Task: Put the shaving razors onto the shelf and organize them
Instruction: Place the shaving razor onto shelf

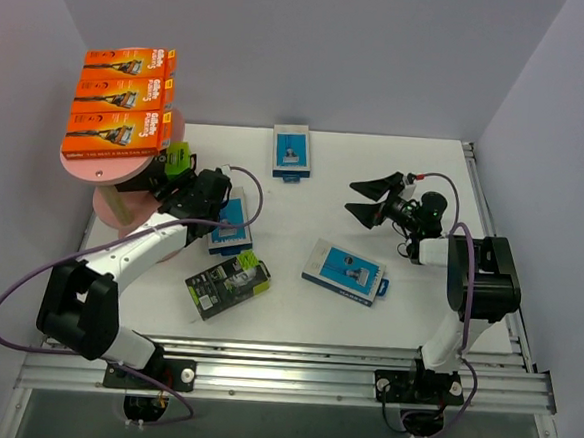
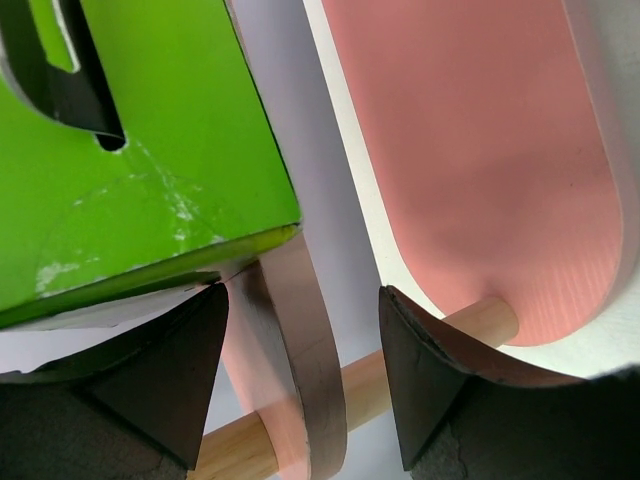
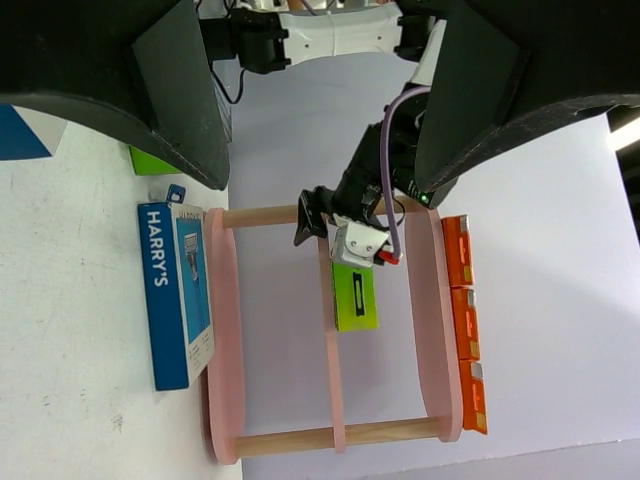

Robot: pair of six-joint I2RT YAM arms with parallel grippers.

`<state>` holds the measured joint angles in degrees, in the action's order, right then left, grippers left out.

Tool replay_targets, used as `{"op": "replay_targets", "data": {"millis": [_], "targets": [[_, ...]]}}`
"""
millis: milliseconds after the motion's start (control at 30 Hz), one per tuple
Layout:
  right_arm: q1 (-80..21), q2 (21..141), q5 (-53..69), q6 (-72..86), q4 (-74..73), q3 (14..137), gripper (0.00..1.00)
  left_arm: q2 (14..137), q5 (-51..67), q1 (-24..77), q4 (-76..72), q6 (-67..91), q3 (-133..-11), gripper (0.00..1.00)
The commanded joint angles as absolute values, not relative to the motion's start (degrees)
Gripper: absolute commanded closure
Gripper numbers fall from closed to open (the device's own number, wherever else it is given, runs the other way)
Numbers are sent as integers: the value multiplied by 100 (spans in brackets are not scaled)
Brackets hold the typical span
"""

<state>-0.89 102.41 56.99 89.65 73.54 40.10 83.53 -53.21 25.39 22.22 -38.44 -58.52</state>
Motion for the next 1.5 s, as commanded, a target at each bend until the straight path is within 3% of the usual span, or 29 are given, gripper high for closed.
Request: {"op": "replay_targets", "data": {"millis": [0,1467], "targets": [[-26,10318,5880,8965,9475,4078,29,8428,-5572,2479,1793,-4060,-5994,29],[255,10758,5854,9316,10081,4157,29,9870,-5915,2180,97,-5379,-6732,29]]}}
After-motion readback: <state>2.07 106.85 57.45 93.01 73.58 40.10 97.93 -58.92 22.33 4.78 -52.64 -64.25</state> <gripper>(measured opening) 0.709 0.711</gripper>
